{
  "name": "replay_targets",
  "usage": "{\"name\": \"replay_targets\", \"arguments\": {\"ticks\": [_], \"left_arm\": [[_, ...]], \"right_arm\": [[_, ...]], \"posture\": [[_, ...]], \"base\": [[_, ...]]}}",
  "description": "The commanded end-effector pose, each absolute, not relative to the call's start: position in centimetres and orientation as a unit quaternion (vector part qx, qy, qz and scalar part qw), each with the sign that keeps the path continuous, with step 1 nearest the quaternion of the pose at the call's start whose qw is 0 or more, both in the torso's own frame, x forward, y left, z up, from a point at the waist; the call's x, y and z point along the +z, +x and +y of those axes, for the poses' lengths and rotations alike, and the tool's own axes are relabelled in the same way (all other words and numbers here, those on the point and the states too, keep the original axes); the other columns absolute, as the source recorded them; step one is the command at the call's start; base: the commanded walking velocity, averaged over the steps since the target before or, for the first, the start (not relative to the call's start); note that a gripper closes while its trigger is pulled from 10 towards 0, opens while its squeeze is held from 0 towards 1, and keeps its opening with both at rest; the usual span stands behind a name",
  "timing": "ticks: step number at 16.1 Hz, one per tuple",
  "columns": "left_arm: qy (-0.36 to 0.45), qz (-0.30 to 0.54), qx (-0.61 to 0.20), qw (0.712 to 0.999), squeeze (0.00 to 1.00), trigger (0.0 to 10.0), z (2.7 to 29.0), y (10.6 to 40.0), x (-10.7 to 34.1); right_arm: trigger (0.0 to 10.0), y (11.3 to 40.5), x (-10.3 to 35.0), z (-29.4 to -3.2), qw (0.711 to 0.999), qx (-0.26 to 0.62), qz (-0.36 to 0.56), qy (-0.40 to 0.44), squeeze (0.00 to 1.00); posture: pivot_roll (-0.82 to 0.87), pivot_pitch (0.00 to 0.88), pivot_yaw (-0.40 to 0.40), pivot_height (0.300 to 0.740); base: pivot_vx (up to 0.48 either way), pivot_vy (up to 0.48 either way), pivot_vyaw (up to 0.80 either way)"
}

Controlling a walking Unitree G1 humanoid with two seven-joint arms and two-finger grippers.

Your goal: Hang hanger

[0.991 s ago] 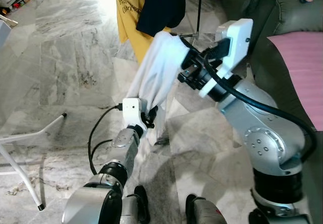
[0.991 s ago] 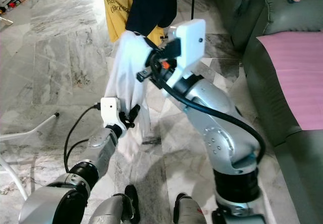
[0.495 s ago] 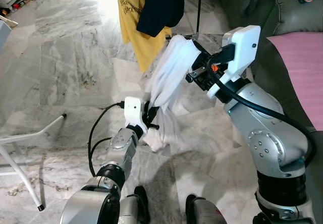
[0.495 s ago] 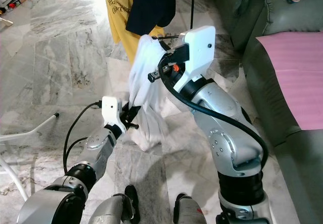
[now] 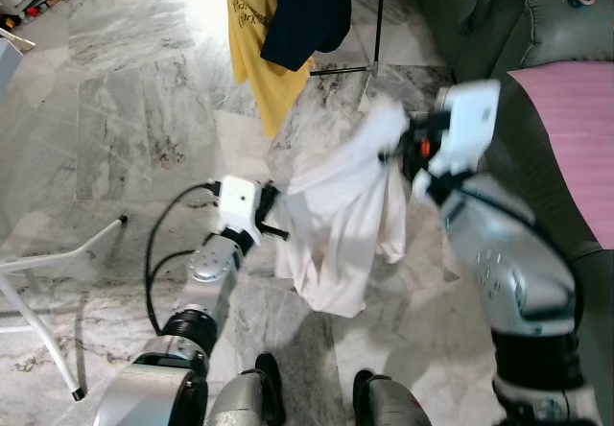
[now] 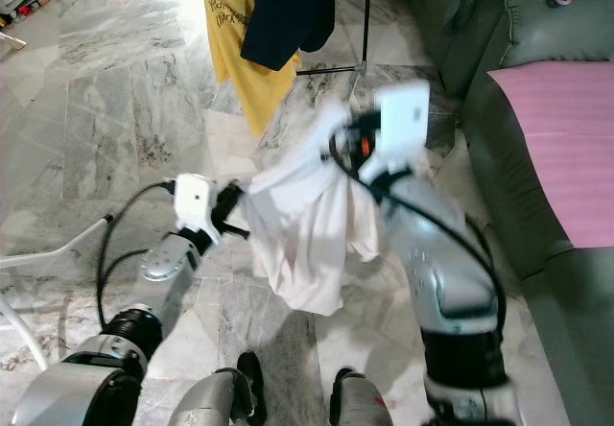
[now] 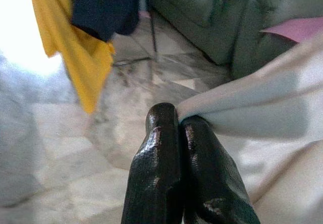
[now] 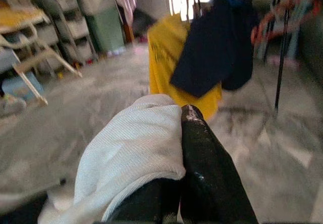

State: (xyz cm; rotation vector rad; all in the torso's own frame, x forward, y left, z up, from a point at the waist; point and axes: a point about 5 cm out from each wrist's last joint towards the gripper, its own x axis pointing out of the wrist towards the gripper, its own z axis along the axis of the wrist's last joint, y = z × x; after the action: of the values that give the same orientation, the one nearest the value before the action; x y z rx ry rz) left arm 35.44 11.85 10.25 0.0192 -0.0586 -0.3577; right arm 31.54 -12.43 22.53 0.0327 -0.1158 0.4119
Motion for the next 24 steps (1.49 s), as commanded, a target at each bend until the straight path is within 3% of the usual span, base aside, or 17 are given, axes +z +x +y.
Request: {"name": "replay_targets", "arguments": {"ticks": [1,5,6,7,8,9,10,17,21,24], "left_arm": [[0.023,-0.052,-0.155,0.986,0.0,0.0,12.7,35.6,11.0],[0.02,-0.088,-0.132,0.987,0.0,0.0,12.9,36.4,12.9],[0.019,-0.094,-0.132,0.987,0.0,0.0,12.7,36.5,13.2],[0.011,-0.101,-0.135,0.986,0.0,0.0,12.4,36.5,13.5],[0.001,-0.103,-0.137,0.985,0.0,0.0,12.2,36.4,13.6],[-0.009,-0.104,-0.139,0.985,0.0,0.0,12.1,36.4,13.6],[-0.013,-0.104,-0.141,0.984,0.0,0.0,12.1,36.4,13.6],[-0.122,-0.112,-0.165,0.972,0.0,0.0,11.8,37.2,16.0],[-0.215,-0.111,-0.277,0.93,0.0,0.0,9.9,37.2,18.4],[-0.222,-0.115,-0.457,0.854,0.0,0.0,8.6,35.2,21.3]], "right_arm": [[0.0,31.3,21.3,-11.9,0.973,0.227,-0.035,0.007,0.0],[0.0,30.8,18.7,-11.3,0.967,0.256,0.0,0.003,0.0],[1.3,30.8,17.8,-11.4,0.967,0.255,0.014,-0.009,0.0],[10.0,30.7,15.5,-11.7,0.966,0.252,0.047,-0.033,0.0],[10.0,30.8,14.0,-12.1,0.967,0.238,0.067,-0.057,0.0],[10.0,30.8,12.8,-12.5,0.968,0.225,0.083,-0.074,0.69],[10.0,30.8,12.4,-12.6,0.968,0.221,0.089,-0.078,1.0],[10.0,26.9,7.3,-13.2,0.939,0.306,0.152,-0.036,1.0],[10.0,26.1,4.0,-16.0,0.936,0.264,0.208,-0.101,1.0],[10.0,26.7,2.6,-18.9,0.942,0.187,0.223,-0.167,1.0]], "posture": [[-0.21,0.217,0.072,0.74],[-0.2,0.219,0.074,0.74],[-0.2,0.219,0.074,0.74],[-0.2,0.218,0.072,0.74],[-0.2,0.219,0.072,0.74],[-0.2,0.219,0.072,0.74],[-0.2,0.219,0.072,0.74],[-0.17,0.243,0.071,0.74],[-0.16,0.245,0.073,0.74],[-0.16,0.244,0.074,0.74]], "base": [[0.0,0.0,0.0],[0.0,0.0,0.0],[0.0,0.0,0.0],[0.0,0.0,0.0],[0.0,0.0,0.0],[0.0,0.0,0.0],[0.0,0.0,0.0],[0.0,0.0,0.0],[0.0,0.0,0.0],[0.0,0.0,0.0]]}}
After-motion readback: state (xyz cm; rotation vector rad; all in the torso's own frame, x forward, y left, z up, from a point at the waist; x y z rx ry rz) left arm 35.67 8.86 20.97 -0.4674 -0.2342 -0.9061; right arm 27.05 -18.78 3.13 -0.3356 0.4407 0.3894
